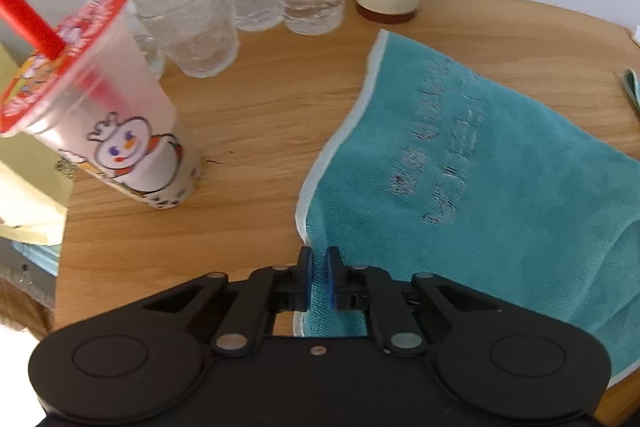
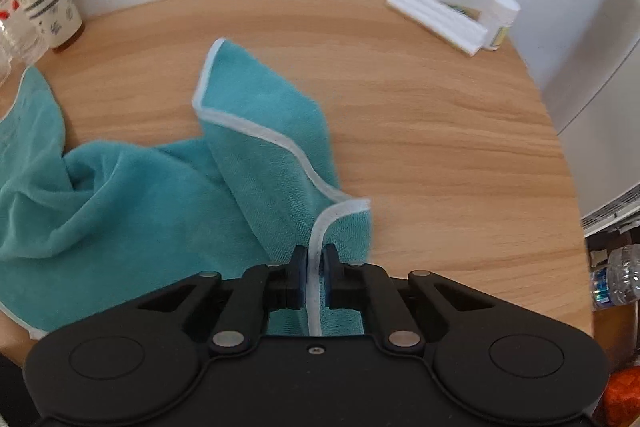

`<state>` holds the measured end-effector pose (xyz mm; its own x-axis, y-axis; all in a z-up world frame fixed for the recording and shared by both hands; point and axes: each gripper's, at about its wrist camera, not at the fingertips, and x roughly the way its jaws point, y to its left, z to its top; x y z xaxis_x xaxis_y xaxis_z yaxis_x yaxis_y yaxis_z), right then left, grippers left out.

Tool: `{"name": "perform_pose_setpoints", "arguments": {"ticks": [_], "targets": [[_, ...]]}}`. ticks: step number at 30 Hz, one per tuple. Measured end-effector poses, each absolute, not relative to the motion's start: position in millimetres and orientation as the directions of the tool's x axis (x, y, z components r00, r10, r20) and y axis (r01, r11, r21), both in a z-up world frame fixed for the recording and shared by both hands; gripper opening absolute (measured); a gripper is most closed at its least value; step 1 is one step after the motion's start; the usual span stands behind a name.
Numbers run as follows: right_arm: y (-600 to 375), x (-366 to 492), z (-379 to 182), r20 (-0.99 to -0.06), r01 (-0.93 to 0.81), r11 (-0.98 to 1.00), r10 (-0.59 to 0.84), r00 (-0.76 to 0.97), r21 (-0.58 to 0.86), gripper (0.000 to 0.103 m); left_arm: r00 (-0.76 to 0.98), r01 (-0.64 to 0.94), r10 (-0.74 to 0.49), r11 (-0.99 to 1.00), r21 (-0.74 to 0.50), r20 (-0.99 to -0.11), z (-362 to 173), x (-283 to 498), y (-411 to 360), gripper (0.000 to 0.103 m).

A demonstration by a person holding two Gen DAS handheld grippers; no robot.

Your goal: Fold towel

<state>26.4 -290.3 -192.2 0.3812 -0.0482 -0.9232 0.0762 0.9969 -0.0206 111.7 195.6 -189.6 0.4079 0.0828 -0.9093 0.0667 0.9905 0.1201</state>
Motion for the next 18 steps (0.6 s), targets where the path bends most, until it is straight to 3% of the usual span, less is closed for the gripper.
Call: {"name": "perform_pose_setpoints", "arguments": {"ticks": [7,18], "targets": [[-325,24,-157,-0.912,0.099,0.993,0.017,0.410,0.063,0.007,0.423,-0.047,0.110,0.994,0.100,-0.899,-168,100,199,0.006],[-386,-8,-166,-0.925,0.268,0.961,-0.036,0.378,0.072,0.007,0.428,-0.098,0.177,0.984,0.149,-0.886,-150,67,202,0.006]]}}
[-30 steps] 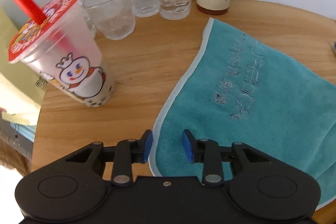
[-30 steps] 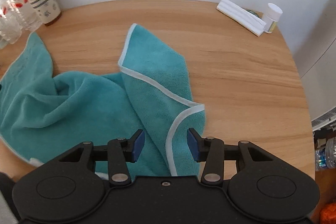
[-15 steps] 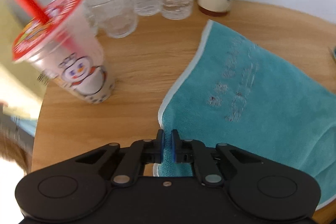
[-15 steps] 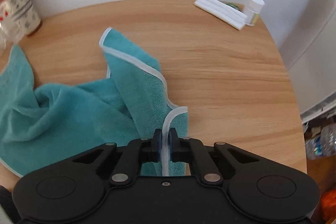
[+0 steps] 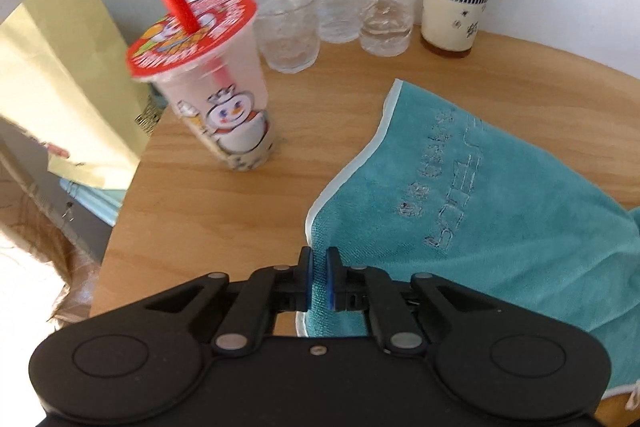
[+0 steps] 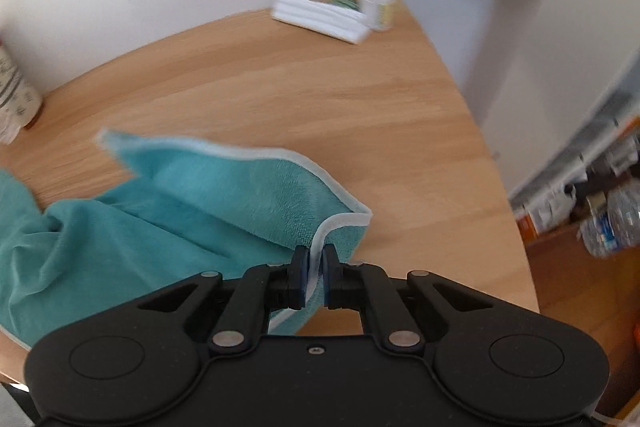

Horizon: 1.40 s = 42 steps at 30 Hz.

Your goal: Fold towel

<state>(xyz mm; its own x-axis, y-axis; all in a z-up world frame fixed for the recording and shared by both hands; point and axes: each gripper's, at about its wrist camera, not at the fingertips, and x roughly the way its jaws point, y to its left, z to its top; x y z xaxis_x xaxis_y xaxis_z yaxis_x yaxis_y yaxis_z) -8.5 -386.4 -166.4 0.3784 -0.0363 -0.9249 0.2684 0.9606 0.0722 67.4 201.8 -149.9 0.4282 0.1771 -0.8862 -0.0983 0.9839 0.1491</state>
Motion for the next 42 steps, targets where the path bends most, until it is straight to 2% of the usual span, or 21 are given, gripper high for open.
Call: {"name": "perform_pose_setpoints", "arguments": {"ticks": [8,19,21,23,25,26,27,29,33,37,42], "targets": [[-389,-35,-195,-0.948,0.317,0.948,-0.076,0.310,0.028,0.008,0.369,-0.125,0.208,0.977,0.173,-0.906,-161,40,208,0.006],[-376,-34,-211,-0.942,0.254,0.964,-0.156,0.297,-0.080,0.012,0.302,-0.121,0.217,0.975,0.189,-0.928,-179,16,206,0.006],[-377,-34,-211,-0.939,0.246,0.964,-0.171,0.299,-0.097,0.021,0.289,-0.117,0.221,0.974,0.195,-0.931,-183,14,207,0.007],[-374,-33,-209,-0.932,0.222,0.966,-0.200,0.304,-0.135,0.038,0.275,-0.120,0.219,0.974,0.193,-0.936,-185,12,206,0.007],[-371,-33,-204,-0.923,0.198,0.965,-0.227,0.310,-0.171,0.043,0.269,-0.136,0.215,0.974,0.184,-0.939,-184,13,207,0.011],[-372,-33,-199,-0.918,0.190,0.965,-0.235,0.320,-0.181,0.045,0.262,-0.149,0.209,0.973,0.174,-0.942,-183,14,209,0.019],[-372,-32,-194,-0.914,0.184,0.966,-0.235,0.331,-0.182,0.046,0.261,-0.163,0.200,0.973,0.161,-0.944,-182,15,212,0.037],[-370,-30,-182,-0.905,0.166,0.970,-0.230,0.359,-0.180,0.049,0.290,-0.188,0.226,0.966,0.176,-0.930,-174,16,217,0.051],[-355,-18,-151,-0.869,0.068,0.984,-0.180,0.461,-0.167,0.053,0.325,-0.148,0.246,0.967,0.208,-0.913,-161,25,214,0.054],[-322,1,-131,-0.854,-0.104,0.994,0.015,0.520,-0.045,0.059,0.388,-0.122,0.227,0.973,0.194,-0.893,-145,44,210,0.066],[-264,26,-139,-0.850,-0.303,0.953,0.172,0.497,0.016,0.059,0.415,-0.117,0.220,0.975,0.188,-0.883,-146,76,205,0.068]]}}
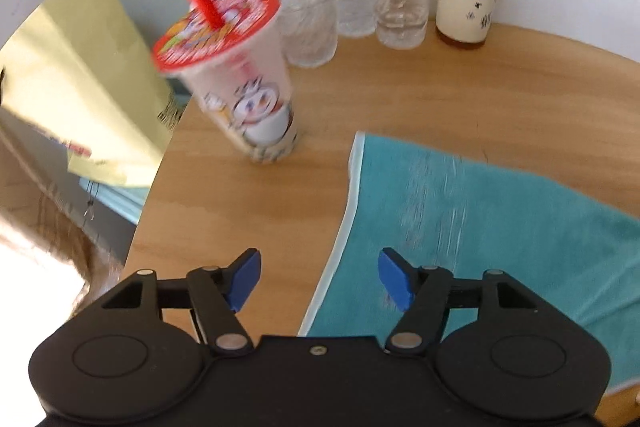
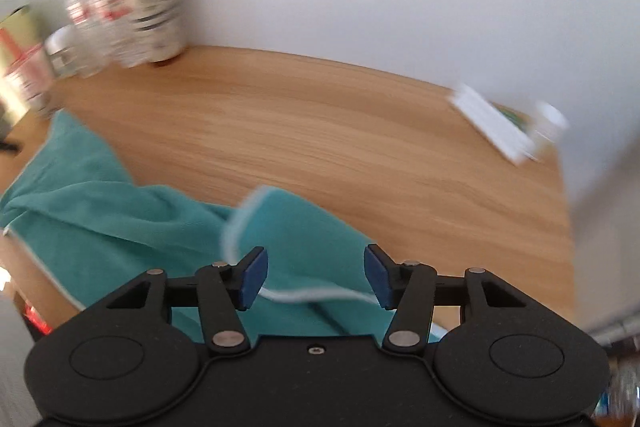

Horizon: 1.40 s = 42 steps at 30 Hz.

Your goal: Fold towel

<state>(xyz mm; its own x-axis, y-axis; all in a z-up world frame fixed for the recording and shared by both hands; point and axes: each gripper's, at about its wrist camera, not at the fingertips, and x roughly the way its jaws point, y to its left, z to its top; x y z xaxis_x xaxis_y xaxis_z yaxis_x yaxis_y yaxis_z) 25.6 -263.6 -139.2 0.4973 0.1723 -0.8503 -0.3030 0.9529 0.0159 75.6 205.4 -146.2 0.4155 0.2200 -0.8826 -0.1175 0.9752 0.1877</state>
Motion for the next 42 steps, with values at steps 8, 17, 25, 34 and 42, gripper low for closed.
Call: {"name": "perform_pose_setpoints", "arguments": {"ticks": [8,17,25,34,42], "targets": [[-217,43,-163,-0.889,-0.420,0.907,0.182,0.420,-0.013,0.036,0.430,-0.143,0.182,0.981,0.133,-0.884,-168,106,197,0.069],[-232,47,-167,-0.903,-0.348,0.938,0.159,0.399,0.011,0.012,0.416,-0.156,0.212,0.975,0.160,-0.884,-180,138,200,0.072],[-256,59,-141,-0.865,-0.273,0.961,0.162,0.475,0.030,0.006,0.426,-0.168,0.131,0.984,0.064,-0.895,-181,151,207,0.074],[-289,82,-112,-0.836,-0.206,0.977,0.160,0.526,0.057,0.008,0.403,-0.106,0.063,0.994,0.022,-0.913,-188,160,195,0.021],[-238,55,-136,-0.878,-0.448,0.893,0.250,0.408,0.046,0.041,0.412,-0.108,0.110,0.992,0.071,-0.905,-183,158,188,0.014]]}}
